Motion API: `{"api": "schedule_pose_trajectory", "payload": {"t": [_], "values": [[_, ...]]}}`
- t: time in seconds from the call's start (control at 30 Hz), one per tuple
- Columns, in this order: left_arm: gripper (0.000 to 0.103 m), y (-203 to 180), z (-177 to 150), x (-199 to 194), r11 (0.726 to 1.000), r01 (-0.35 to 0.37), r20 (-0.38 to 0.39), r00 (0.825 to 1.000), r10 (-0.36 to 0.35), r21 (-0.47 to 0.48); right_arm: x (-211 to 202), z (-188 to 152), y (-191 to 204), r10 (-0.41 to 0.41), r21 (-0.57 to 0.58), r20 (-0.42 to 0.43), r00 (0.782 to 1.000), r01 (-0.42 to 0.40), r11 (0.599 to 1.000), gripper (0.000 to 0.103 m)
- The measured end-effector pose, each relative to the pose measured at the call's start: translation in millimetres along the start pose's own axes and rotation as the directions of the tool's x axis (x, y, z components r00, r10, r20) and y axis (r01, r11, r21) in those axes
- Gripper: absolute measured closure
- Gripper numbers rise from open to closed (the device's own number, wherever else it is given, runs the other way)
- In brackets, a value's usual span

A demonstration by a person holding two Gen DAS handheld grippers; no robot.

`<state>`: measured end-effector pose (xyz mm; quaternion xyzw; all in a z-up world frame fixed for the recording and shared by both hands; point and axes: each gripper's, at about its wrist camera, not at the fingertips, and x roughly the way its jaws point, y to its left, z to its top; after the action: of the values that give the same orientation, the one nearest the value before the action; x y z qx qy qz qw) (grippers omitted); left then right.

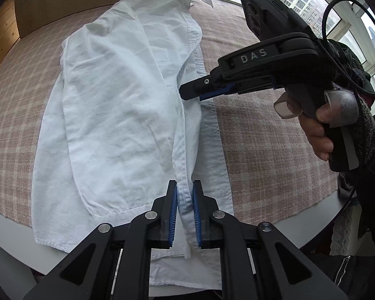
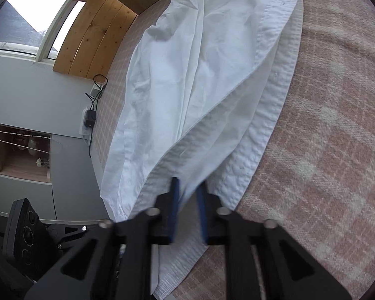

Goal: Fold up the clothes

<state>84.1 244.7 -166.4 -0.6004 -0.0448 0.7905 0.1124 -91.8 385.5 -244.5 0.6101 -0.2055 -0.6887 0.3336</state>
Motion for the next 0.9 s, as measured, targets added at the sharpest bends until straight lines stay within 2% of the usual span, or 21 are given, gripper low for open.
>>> {"api": "schedule_pose_trajectory", "payload": {"t": [0.07,0.13,0.27,0.33,0.43,0.5,0.6,0.63,0.77,0.83,0.87,0.9], "values": [[0.073,-3,-5,-1,0.998,0.056,-0.023,0.998,-0.056,0.007,-11,2,3,-0.012,-0.025,0.044,0.999,0.013,1.0,0.102],[0.067,-10,-12,1,0.997,0.066,-0.032,0.997,-0.065,0.044,-21,4,7,-0.056,-0.051,0.072,0.996,0.06,0.997,0.102],[0.067,-28,-23,17,0.991,0.092,-0.07,0.994,-0.085,0.1,-19,2,15,-0.248,-0.146,0.071,0.966,0.256,0.956,0.102],[0.066,-36,-26,27,0.986,0.103,-0.095,0.991,-0.09,0.133,-14,2,13,-0.285,-0.156,0.063,0.956,0.291,0.944,0.102],[0.056,-48,-32,31,0.973,0.13,-0.11,0.988,-0.111,0.193,-14,5,7,-0.316,-0.148,0.065,0.946,0.323,0.935,0.102],[0.056,-51,-36,27,0.965,0.14,-0.13,0.985,-0.113,0.223,-22,6,1,-0.338,-0.128,0.078,0.938,0.346,0.93,0.101],[0.057,-39,-41,4,0.968,0.16,-0.109,0.984,-0.14,0.196,-42,-1,-4,-0.22,-0.075,0.076,0.972,0.226,0.971,0.101],[0.057,-29,-42,-8,0.973,0.145,-0.085,0.988,-0.131,0.179,-46,-7,-2,-0.18,-0.079,0.071,0.981,0.185,0.98,0.101],[0.056,24,-46,-36,0.996,0.021,-0.017,1.0,-0.019,0.09,-44,-53,10,-0.034,-0.077,0.046,0.998,0.037,0.996,0.098],[0.056,58,-47,-45,0.999,-0.039,-0.007,0.999,0.039,0.034,-29,-78,19,0.02,-0.048,0.011,1.0,-0.019,0.999,0.088],[0.056,75,-48,-49,0.998,-0.068,-0.003,0.998,0.068,0.007,-20,-90,23,0.036,-0.032,-0.007,0.999,-0.036,0.999,0.077],[0.056,92,-49,-53,0.995,-0.097,0.0,0.995,0.097,-0.021,-13,-102,25,0.05,-0.018,-0.017,0.999,-0.05,0.999,0.072]]}}
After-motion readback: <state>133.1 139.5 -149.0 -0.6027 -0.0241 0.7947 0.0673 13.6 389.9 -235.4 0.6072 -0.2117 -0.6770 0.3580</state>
